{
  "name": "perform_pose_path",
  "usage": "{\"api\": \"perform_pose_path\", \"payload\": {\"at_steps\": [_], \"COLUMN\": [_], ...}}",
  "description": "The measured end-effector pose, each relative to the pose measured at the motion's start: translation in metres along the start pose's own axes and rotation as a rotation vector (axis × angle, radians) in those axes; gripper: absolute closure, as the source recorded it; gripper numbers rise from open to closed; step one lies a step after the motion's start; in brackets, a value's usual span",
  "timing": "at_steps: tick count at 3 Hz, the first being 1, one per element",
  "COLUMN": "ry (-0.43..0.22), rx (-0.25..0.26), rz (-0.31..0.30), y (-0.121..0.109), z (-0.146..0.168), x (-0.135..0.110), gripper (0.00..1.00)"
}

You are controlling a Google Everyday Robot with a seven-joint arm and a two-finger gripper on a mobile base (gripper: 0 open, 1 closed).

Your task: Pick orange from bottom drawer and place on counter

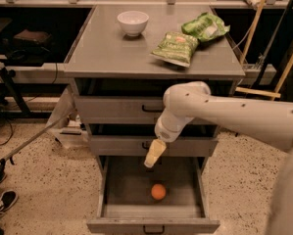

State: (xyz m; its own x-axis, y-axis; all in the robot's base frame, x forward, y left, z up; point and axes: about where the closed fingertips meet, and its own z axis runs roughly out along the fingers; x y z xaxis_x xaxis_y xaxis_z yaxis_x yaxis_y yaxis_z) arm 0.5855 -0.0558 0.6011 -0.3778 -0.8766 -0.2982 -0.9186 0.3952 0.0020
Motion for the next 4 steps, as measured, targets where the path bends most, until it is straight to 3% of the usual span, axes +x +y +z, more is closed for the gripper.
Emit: {"api": "perform_pose_path", "payload": {"at_steps": [1, 2, 3, 4], "ry": [0.002, 0.048, 0.057, 0.057], "rx": [-0.022, -0.042, -0.034, -0.034], "rz": [0.11, 0.24, 0.393, 0.393], "y": [-0.024, -0.038, -0.048, -0.048], "z": [0.078, 0.124, 0.139, 0.139], "x": [-0.003, 0.031, 0.071, 0.071], "gripper": [0.0, 0.0, 0.0, 0.0]}}
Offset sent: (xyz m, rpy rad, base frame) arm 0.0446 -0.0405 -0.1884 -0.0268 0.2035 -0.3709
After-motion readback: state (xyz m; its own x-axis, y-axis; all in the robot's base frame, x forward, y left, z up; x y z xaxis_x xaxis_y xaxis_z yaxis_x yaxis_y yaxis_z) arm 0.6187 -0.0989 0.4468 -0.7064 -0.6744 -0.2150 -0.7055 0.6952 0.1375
